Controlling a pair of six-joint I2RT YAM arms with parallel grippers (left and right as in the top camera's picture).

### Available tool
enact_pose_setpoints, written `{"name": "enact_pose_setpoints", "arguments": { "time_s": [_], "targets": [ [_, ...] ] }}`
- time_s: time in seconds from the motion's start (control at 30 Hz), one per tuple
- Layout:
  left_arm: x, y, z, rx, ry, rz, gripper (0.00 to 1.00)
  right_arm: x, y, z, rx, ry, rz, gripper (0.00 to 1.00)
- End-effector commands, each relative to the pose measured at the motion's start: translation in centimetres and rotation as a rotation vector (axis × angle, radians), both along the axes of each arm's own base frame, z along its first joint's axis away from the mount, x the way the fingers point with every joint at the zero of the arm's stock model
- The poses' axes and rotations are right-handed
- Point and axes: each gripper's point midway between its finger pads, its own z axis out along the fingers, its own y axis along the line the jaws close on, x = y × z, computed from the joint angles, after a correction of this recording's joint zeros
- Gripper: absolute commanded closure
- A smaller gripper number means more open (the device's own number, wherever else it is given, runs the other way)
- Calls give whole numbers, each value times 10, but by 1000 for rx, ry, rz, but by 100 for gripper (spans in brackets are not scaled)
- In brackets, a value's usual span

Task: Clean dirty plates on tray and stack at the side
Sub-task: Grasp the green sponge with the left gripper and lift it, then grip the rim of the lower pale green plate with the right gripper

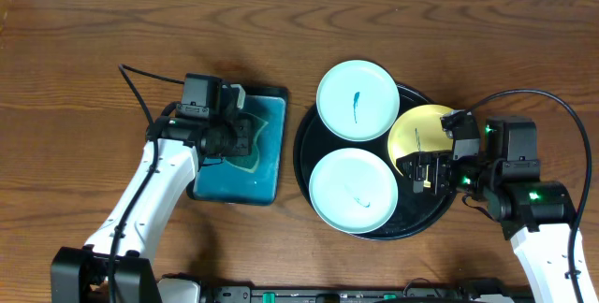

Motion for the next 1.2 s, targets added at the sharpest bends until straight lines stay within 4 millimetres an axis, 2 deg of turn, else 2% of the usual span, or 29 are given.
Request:
{"name": "enact_pose_setpoints", "arguments": {
  "time_s": [0.0, 0.23, 0.4, 0.53, 0.63, 0.8, 0.93, 1.17],
  "targets": [
    [0, -3, 6, -14, -18, -22, 93, 1, 4, 6, 4, -11, 10, 1],
    [3, -7, 9, -35, -37, -38, 93, -1, 4, 4, 3, 0, 10, 1],
    [7, -15, 20, -162, -63, -81, 93, -6, 4, 0, 2, 29, 14, 1],
    [11, -13, 37, -327, -85, -77, 93, -10, 4, -11, -3, 86, 16, 1],
    [12, -5, 47, -425, -93, -55, 92, -13, 6, -28, -7, 153, 24, 2],
    [14, 4, 48, -438, -93, -26, 93, -13, 11, -49, -15, 237, 45, 2],
    [13, 4, 48, -438, -90, -25, 93, -11, 15, -65, -23, 289, 60, 7],
    [10, 4, 46, -439, -75, -21, 92, -5, 21, -83, -12, 337, 75, 10]
  ]
}}
